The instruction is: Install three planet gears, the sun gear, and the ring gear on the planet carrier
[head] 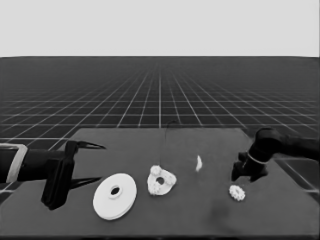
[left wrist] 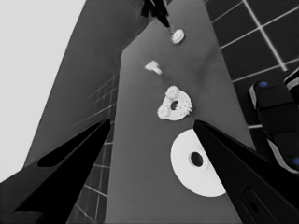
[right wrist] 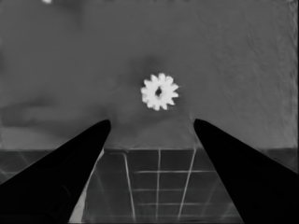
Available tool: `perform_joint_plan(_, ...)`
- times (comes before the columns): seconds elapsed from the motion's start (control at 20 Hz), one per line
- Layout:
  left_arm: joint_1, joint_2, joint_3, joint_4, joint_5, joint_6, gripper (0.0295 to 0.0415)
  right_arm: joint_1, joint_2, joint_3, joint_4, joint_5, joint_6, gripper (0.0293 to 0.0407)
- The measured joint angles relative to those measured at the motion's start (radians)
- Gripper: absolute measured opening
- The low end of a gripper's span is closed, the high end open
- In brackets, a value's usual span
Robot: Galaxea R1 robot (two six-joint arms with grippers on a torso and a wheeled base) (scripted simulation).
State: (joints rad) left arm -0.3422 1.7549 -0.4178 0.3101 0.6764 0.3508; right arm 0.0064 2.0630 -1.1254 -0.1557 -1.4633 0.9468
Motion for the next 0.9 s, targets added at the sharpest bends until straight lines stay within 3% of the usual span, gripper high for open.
perform_joint_plan(0.2, 0.000, 0.000, 0.000, 0.000, 0.000, 0.000, 0.0385, 0.000, -0.016, -0.030, 0.006, 0.007, -0.047, 0.0385)
perform_joint_plan(0.3, 0.000, 0.000, 0.000, 0.000, 0.000, 0.000, 0.0385, -0.154, 0.019, -0.096, -0.111, 0.109, -0.061, 0.0385)
perform_joint_plan(0.4, 0.000, 0.000, 0.000, 0.000, 0.000, 0.000, 0.0385, -0.205, 0.041, -0.136, -0.146, 0.146, -0.070, 0.0385)
perform_joint_plan(0.7, 0.000, 0.000, 0.000, 0.000, 0.000, 0.000, 0.0385, -0.228, 0.053, -0.159, -0.162, 0.165, -0.074, 0.0385)
perform_joint_plan(0.8, 0.000, 0.000, 0.000, 0.000, 0.000, 0.000, 0.0385, -0.228, 0.053, -0.159, -0.162, 0.165, -0.074, 0.0314)
perform_joint_plan(0.9, 0.000, 0.000, 0.000, 0.000, 0.000, 0.000, 0.0385, -0.228, 0.053, -0.159, -0.162, 0.166, -0.075, 0.0310)
